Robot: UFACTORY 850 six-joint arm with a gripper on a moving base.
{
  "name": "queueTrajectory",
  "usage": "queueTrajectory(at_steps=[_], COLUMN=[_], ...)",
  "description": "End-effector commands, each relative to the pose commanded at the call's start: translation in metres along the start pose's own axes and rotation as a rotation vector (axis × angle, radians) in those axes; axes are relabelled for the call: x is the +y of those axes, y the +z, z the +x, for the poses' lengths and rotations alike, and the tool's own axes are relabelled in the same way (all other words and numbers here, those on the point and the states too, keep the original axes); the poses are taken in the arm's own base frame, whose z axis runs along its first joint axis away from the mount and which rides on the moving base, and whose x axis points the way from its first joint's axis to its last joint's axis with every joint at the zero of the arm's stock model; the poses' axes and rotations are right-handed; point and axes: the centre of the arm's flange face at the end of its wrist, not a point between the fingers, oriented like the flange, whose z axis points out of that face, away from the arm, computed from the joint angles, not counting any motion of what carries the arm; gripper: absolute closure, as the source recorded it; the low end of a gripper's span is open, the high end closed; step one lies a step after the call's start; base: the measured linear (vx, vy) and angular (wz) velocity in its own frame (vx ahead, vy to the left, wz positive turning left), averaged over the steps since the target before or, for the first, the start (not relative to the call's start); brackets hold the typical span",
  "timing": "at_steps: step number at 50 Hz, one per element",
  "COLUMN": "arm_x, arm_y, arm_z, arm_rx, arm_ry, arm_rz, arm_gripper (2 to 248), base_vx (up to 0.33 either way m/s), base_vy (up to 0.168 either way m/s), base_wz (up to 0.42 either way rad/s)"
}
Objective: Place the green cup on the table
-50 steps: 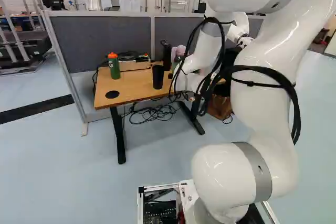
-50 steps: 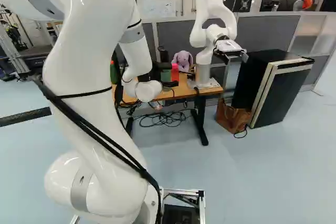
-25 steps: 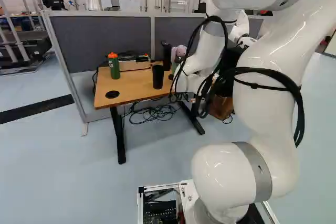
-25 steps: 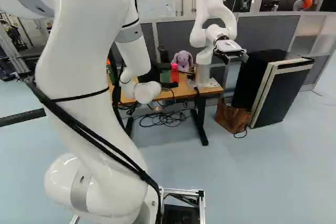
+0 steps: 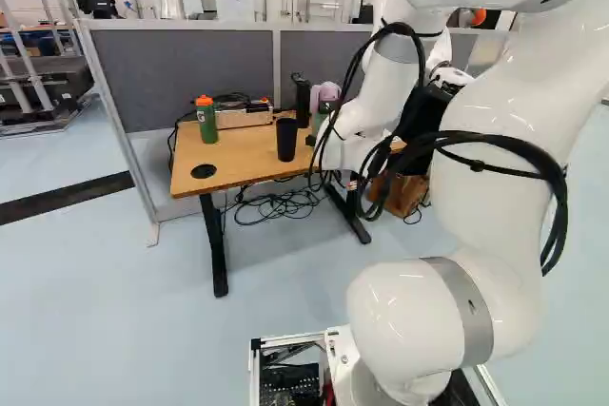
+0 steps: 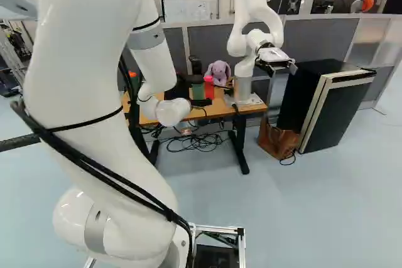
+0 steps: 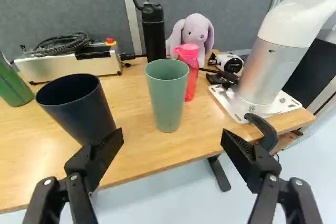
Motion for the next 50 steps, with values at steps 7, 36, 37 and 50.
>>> queueTrajectory(at_steps=[7,36,37,50], arm_x=[-0.001,-0.005,-0.005,-0.006], arm_y=[-0.013,-0.082,-0.084,-0.107], arm_z=[-0.001,-0.015,-0.015,-0.024], arm_rx=[0.002,0.014,0.014,0.019], arm_ry=[-0.001,-0.005,-0.005,-0.007], arm_rz=[0.002,0.014,0.014,0.018], arm_gripper=[3,3,3,3], base_vx=[0.000,0.000,0.000,0.000], base_vy=[0.000,0.000,0.000,0.000], base_wz=[0.000,0.000,0.000,0.000])
